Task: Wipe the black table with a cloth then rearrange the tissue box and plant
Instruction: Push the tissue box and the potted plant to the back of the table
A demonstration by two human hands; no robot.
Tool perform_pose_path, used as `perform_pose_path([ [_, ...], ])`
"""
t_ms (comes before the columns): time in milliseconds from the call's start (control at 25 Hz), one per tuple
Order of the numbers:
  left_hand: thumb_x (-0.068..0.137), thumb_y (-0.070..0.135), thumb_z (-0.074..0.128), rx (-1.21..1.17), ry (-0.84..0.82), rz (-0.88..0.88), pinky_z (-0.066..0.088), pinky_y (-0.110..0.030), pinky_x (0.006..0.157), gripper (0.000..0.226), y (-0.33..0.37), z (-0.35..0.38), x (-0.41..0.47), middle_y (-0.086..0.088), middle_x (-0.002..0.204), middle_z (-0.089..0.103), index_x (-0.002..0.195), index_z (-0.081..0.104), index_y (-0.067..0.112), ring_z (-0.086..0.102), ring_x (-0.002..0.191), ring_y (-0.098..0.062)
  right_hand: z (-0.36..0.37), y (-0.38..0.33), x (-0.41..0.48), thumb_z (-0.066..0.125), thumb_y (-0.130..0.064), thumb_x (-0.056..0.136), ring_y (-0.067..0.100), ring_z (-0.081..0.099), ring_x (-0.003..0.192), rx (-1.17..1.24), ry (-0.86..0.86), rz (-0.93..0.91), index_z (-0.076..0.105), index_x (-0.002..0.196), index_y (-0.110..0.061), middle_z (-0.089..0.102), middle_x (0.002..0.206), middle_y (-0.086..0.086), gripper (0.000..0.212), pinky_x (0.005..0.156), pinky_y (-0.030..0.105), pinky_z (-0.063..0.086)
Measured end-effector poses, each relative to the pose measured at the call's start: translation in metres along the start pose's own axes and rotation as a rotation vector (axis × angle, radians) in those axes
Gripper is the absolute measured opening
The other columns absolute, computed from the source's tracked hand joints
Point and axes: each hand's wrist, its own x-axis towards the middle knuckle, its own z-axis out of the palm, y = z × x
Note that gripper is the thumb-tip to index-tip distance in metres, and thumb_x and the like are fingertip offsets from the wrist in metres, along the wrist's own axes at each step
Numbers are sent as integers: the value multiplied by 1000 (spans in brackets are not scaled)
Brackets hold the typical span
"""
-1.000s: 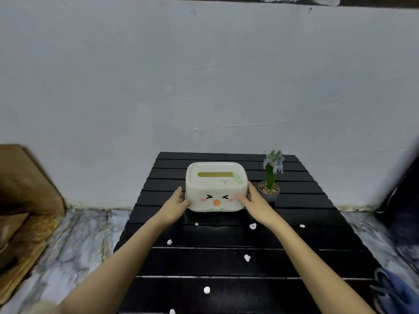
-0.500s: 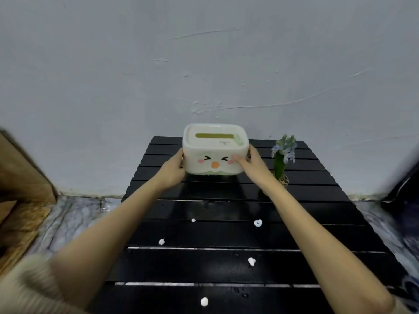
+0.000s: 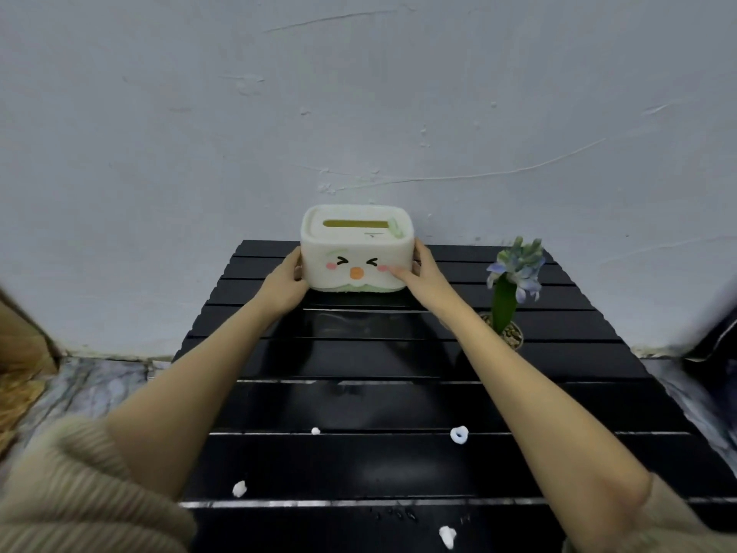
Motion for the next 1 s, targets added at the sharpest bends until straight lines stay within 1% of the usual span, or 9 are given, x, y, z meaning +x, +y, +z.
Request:
perform_pose_path([
  [80, 81, 29, 53, 62, 15, -43, 31, -47, 112, 64, 8, -3, -6, -1, 148, 36, 138, 25, 24, 37, 133, -22, -2, -6, -12, 61, -22, 85, 9, 35, 121, -45, -10, -16, 28, 138, -18, 35, 141, 3, 63, 99, 24, 31],
  [240, 90, 17, 44, 293, 81, -13, 23, -37, 114, 60, 18, 0, -49, -9, 153, 21, 142, 16, 11, 29, 137, -26, -6, -22, -58, 56, -17, 90, 0, 25, 113, -168, -36, -75, 20, 141, -14, 31, 122, -9, 63, 85, -1, 21],
  [280, 90, 17, 44, 319, 78, 6, 22, -36, 114, 57, 16, 3, -63, -10, 153, 22, 142, 19, 10, 28, 138, -26, -7, -23, -71, 56, -19, 90, -1, 25, 116, -191, -55, -70, 17, 142, -15, 30, 125, -11, 65, 89, -1, 20],
  [360, 91, 18, 44, 364, 39, 31, 18, -33, 115, 54, 7, 10, -87, -11, 152, 23, 140, 23, 9, 24, 140, -24, -14, -18, -98, 56, -30, 88, 4, 20, 133, -237, -66, -30, 10, 144, -21, 22, 147, -10, 73, 106, 16, 16],
  [440, 91, 19, 44, 396, 8, 31, 15, -33, 117, 54, -1, 15, -104, -12, 153, 22, 140, 23, 8, 19, 141, -22, -21, -14, -126, 57, -37, 86, 9, 13, 140, -276, -71, -13, 8, 144, -26, 12, 155, -6, 77, 113, 29, 15],
  [640, 92, 22, 42, 412, 26, -5, 16, -37, 118, 54, -8, 21, -116, -12, 154, 19, 141, 21, 8, 14, 143, -23, -44, -8, -190, 57, -34, 86, 0, 18, 134, -356, -25, -49, 15, 144, -28, 21, 149, -15, 71, 112, 27, 19],
  [800, 92, 21, 43, 454, 15, -31, 11, -35, 118, 55, -17, 26, -118, -13, 154, 15, 140, 20, 4, 8, 143, -26, -63, -1, -195, 58, -23, 87, 9, 29, 133, -367, 216, -68, 26, 141, -20, 32, 148, -2, 63, 110, 28, 25],
  [880, 92, 22, 44, 459, 17, -29, 10, -35, 118, 58, -18, 27, -117, -13, 154, 14, 140, 19, 4, 7, 144, -27, -70, 2, -182, 62, -25, 85, 17, 30, 135, -426, 292, -23, 22, 142, -15, 29, 149, 5, 70, 106, 29, 26],
  [1000, 90, 22, 48, 437, 36, -9, 12, -36, 118, 61, -19, 26, -117, -13, 154, 17, 140, 20, 4, 10, 143, -26, -72, 10, -155, 71, -30, 77, 23, 28, 136, -432, 245, 107, 16, 144, -13, 24, 151, 7, 88, 108, 37, 29],
])
